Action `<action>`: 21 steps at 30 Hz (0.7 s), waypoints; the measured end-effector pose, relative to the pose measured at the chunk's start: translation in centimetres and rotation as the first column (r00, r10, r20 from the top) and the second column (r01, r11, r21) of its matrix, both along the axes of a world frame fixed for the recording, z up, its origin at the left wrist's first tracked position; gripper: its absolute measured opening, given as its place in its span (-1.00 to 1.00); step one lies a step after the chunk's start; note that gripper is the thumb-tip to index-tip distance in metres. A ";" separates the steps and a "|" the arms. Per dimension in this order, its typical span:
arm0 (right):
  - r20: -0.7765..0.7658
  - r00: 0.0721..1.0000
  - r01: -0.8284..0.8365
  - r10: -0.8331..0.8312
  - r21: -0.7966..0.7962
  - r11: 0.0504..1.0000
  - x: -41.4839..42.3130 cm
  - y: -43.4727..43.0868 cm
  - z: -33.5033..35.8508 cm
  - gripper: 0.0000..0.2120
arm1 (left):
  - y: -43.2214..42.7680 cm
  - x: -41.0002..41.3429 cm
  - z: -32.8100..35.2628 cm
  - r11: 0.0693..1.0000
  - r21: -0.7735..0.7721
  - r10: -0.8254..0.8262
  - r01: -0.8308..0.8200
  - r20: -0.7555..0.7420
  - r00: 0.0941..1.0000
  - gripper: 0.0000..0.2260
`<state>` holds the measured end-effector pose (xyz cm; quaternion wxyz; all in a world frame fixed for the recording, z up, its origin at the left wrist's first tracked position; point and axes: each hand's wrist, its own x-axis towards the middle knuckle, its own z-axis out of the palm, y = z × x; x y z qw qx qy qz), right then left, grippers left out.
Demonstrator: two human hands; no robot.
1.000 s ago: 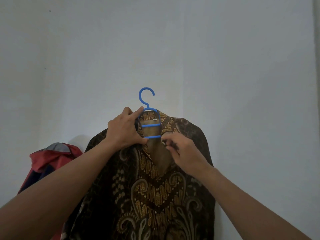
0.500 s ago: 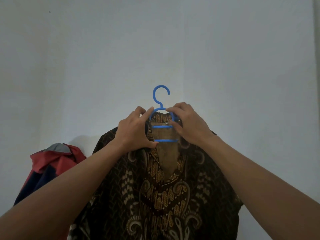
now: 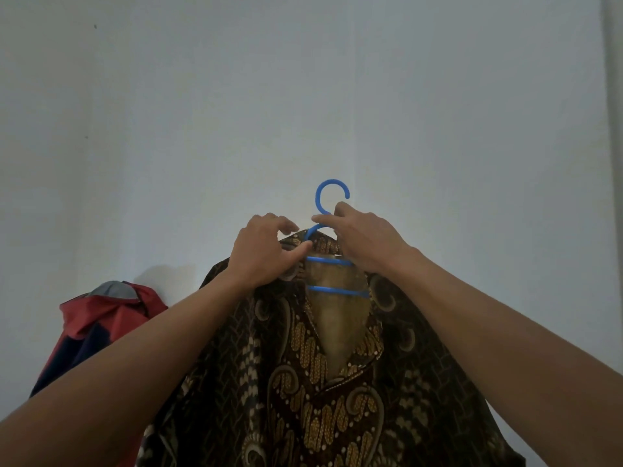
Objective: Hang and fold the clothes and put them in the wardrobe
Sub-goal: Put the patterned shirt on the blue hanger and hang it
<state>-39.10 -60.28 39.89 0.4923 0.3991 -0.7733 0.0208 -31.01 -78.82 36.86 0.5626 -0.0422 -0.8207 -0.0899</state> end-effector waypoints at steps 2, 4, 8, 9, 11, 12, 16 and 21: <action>0.037 0.999 -0.011 0.012 -0.025 1.000 0.4 -0.1 0.2 -0.59 | 0.4 0.2 0.3 0.990 -0.077 0.120 -0.122 -0.025 0.992 -0.74; 0.054 0.999 0.008 -0.006 -0.042 0.999 0.6 -0.1 0.5 -0.69 | 0.8 0.6 0.4 0.979 -0.092 0.182 -0.181 -0.002 0.983 -0.79; 0.034 0.996 0.089 -0.087 -0.036 0.995 0.6 0.7 0.5 -0.75 | 0.9 1.4 0.5 0.969 -0.050 0.244 -0.241 0.077 0.967 -0.81; 0.036 0.994 0.103 -0.102 -0.044 0.994 0.7 0.9 0.5 -0.76 | 0.9 1.6 0.6 0.969 -0.035 0.247 -0.245 0.093 0.965 -0.81; 0.056 0.992 0.114 -0.110 -0.069 0.991 0.8 1.0 0.4 -0.77 | 1.2 1.8 0.8 0.982 0.020 0.183 -0.187 0.139 0.973 -0.80; 0.070 0.992 0.112 -0.106 -0.085 0.990 0.8 1.0 0.4 -0.79 | 1.6 1.9 0.9 0.992 0.057 0.103 -0.115 0.172 0.980 -0.81; 0.050 0.992 0.121 -0.116 -0.108 0.987 1.4 0.8 0.3 -0.81 | 3.6 1.7 0.4 0.971 0.167 -0.207 0.171 0.234 0.950 -0.80; 0.034 0.995 0.100 -0.097 -0.092 0.991 1.8 2.0 0.4 -0.78 | 3.4 1.3 -0.3 0.844 0.322 -0.512 0.430 0.239 0.825 -0.70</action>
